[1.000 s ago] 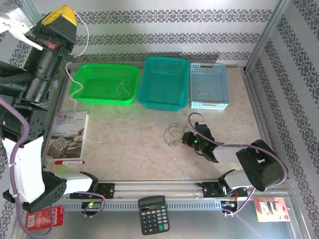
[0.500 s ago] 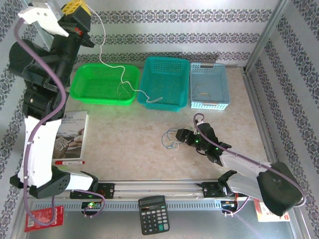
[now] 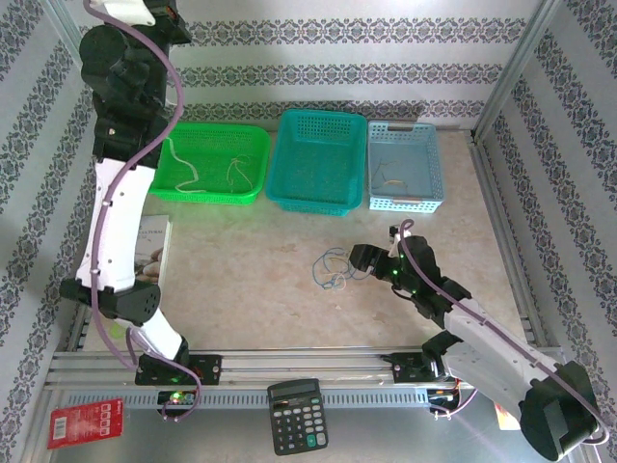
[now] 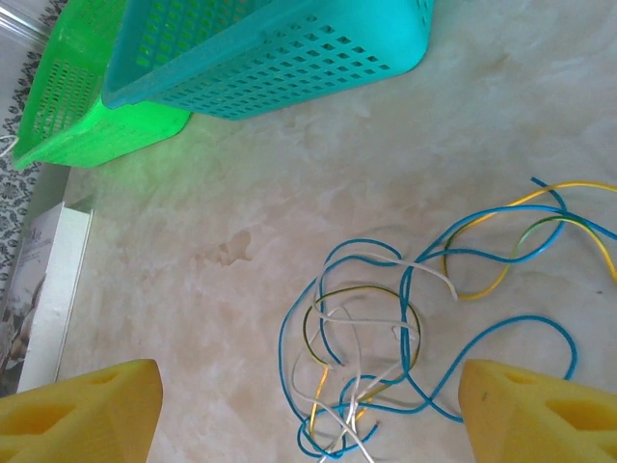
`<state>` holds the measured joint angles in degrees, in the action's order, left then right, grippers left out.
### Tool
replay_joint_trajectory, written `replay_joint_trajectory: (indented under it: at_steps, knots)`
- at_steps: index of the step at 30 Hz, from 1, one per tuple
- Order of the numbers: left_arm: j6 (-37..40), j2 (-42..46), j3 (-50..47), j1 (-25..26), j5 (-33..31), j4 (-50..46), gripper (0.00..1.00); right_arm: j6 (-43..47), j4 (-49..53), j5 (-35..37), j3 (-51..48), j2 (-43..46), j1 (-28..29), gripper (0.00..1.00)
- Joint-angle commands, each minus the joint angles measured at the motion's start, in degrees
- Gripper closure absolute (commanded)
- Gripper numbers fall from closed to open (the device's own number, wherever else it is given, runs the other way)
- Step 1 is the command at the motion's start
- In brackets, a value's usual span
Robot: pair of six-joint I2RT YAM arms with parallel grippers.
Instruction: Untangle the cables
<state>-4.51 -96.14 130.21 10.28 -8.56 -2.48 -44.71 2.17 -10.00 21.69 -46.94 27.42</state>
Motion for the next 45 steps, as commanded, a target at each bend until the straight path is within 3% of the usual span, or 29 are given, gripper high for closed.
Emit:
replay_joint_trajectory:
  at_steps: [1, 10, 16, 22, 33, 38, 45]
  knots:
    - [-0.1, -1.4, 1.9, -3.1, -3.9, 5.3, 1.00, 1.4, 2.9, -1.5, 0.9, 1.6, -0.9, 0.19]
    - [-0.1, -8.3, 3.1, -9.2, -7.8, 7.9, 1.00, 2.2, 3.6, -3.4, 1.1, 2.1, -2.4, 0.20]
    - [-0.8, -13.5, 7.4, -11.2, -6.6, 2.4, 1.00, 1.9, 5.2, -3.1, 0.7, 4.6, -2.7, 0.20]
    - [-5.2, -11.2, -7.1, -11.2, -0.9, 2.5, 1.00, 1.5, 6.8, -2.9, 0.0, 7.5, -3.1, 0.21]
    - [-9.5, -10.1, -32.9, -11.2, 16.4, -3.4, 1.00, 2.5, 9.6, -3.6, 1.8, 9.2, -3.7, 0.21]
    - [-10.3, -15.0, -31.6, -11.2, 20.8, -13.8, 1.00, 3.0, 9.1, -4.1, 3.1, 7.6, -3.8, 0.21]
    - [-11.3, -19.5, -28.2, -11.2, 19.9, -22.6, 0.98, 3.0, 9.3, -3.6, 3.4, 8.1, -3.8, 0.21]
